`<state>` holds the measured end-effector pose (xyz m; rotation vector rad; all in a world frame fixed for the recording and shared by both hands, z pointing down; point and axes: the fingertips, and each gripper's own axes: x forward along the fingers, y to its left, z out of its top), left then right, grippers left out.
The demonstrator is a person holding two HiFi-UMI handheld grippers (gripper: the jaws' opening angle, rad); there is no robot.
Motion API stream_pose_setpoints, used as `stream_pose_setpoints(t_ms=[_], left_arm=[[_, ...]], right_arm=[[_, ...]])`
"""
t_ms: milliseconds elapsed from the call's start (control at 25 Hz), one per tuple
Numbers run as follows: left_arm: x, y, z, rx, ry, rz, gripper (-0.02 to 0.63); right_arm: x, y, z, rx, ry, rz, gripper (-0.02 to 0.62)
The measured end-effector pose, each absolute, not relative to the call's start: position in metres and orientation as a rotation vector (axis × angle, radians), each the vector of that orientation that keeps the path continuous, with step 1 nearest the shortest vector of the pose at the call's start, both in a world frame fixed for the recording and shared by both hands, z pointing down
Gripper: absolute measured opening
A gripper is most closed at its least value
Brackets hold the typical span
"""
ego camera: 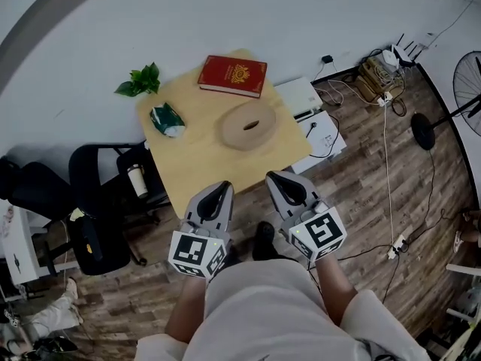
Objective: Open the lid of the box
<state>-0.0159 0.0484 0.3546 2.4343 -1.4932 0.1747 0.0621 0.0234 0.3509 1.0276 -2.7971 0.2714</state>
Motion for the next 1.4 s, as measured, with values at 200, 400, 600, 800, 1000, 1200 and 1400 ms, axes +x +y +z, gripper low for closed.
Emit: stream_pose_setpoints(t_ms=[200,400,600,800,1000,1200,1400], left_arm=[[-0.003,0.046,0.367,2.382,-1.534,0.165,0.015],[-0.008,0.043,0.378,2.34,-1.569,0.19,0.015],[-0.023,0.038,0.383,2.315,-1.603,0.204,0.015],[-0.039,0.027,0.387,2.322,-1.606,0.204,0.015],[-0.055,0.009,0.39,2.339,-1.6,0.221,0.015],[-0.072,-0.01,0.393,2.356,-1.582,0.236,0.015],[-0.089,-0.028,0.402,2.351,-1.56,0.24,0.015]], right_arm=[[0.07,0.018,0.369,0.941,-2.782,0.267,0.003],[0.065,0.011,0.384,0.889,-2.753,0.278,0.023],[0.05,0.006,0.396,0.842,-2.731,0.267,0.035],[0.034,-0.004,0.41,0.827,-2.692,0.249,0.05],[0.018,-0.018,0.425,0.822,-2.63,0.207,0.062],[0.006,-0.035,0.439,0.822,-2.573,0.181,0.066],[-0.009,-0.049,0.453,0.829,-2.527,0.166,0.075]])
